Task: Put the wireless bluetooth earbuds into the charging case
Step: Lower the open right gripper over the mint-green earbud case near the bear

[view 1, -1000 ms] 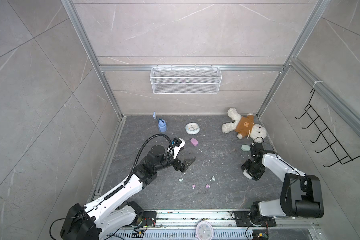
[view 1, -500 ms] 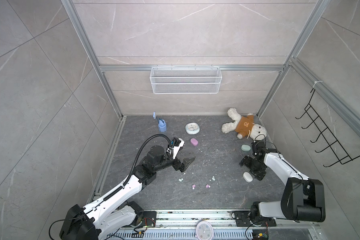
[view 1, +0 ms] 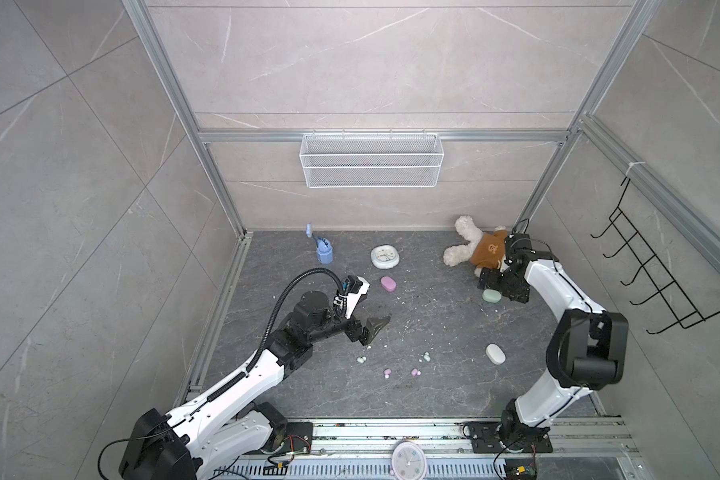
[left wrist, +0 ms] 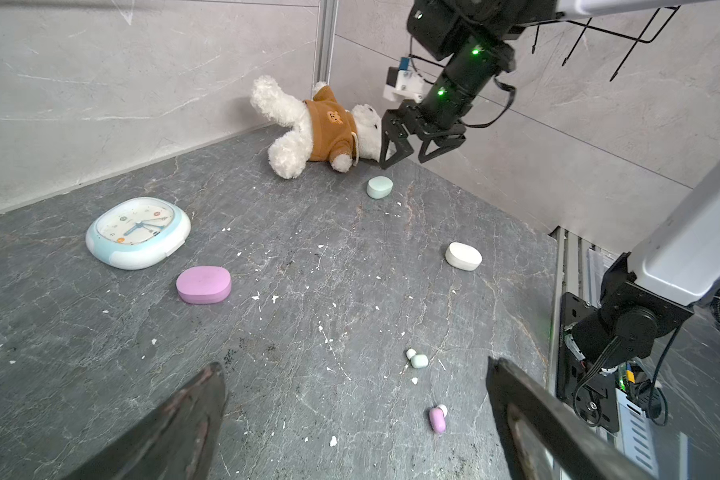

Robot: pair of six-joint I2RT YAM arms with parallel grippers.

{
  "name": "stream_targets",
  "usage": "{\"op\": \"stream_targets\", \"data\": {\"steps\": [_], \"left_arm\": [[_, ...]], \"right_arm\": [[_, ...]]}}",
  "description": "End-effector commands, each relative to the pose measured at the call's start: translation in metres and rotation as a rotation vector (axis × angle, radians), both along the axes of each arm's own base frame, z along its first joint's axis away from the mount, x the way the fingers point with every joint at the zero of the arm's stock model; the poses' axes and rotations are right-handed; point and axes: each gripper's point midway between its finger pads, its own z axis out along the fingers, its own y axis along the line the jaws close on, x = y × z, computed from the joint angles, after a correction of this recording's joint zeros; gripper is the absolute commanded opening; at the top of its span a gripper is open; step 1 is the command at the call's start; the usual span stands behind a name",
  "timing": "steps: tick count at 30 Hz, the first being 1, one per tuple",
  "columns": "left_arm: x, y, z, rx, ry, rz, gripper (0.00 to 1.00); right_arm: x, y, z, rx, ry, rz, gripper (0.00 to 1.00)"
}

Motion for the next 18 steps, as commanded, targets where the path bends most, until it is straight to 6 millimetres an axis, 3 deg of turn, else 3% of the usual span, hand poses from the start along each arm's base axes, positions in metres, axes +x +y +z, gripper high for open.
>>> {"op": "stream_targets", "data": {"steps": [1,9,18], "left_arm": [[-0.004,-0.002,0.015,-0.036,-0.047,-0.025,1.0],[-0.006,0.001,0.017,-0.032,-0.059,-0.024,1.0],[-0.005,-0.001,0.016,-0.033,-0.055,-0.025,1.0]], "right_arm": [[0.008,-0.018,-0.011,0.013,0.041,0.08,1.0],[0.033,-0.021,-0.04,0.124,0.069,0.129,1.0],[0.029,-0.024,-0.063,0.115,0.136,0.141,0.91]]}}
